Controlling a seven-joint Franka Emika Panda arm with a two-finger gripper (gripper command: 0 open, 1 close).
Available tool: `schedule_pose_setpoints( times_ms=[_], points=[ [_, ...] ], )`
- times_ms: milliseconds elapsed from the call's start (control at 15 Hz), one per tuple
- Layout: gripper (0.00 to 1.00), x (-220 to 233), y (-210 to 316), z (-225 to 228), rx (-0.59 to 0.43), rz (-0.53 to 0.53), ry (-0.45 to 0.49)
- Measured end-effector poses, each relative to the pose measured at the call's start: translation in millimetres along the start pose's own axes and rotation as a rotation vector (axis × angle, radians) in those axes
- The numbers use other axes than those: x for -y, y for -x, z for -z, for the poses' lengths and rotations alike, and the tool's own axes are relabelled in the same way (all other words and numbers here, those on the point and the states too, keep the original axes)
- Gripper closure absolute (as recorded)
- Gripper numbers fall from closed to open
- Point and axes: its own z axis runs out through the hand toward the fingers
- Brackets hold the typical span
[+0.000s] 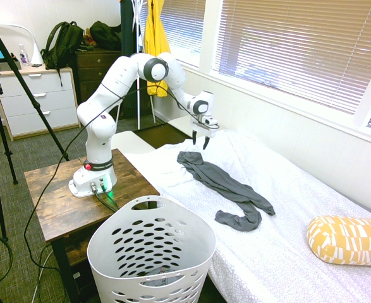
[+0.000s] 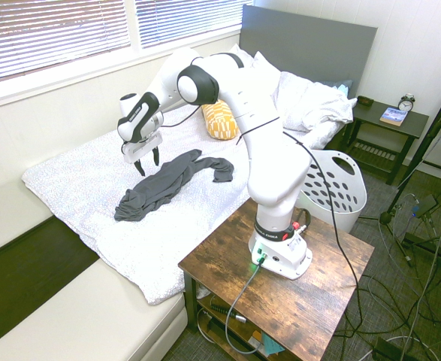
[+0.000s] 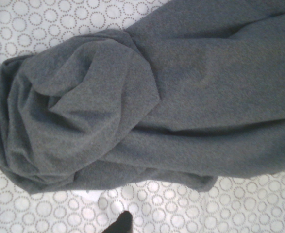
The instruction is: Put my clothes in the laundry bag
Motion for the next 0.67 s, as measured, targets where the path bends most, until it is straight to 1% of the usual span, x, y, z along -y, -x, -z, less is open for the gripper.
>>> schedule_pose_setpoints(
  times_ms=[267,400,667],
  points=[
    [0.00,28.8,-18.3,-41.6,0.055,0.051,0.025],
    [0.00,39.8,-23.5,-52.4,0.077,0.060,0.022],
    [0.00,69.6,-6.7,-69.0,0.116,0.079,0.001]
  ],
)
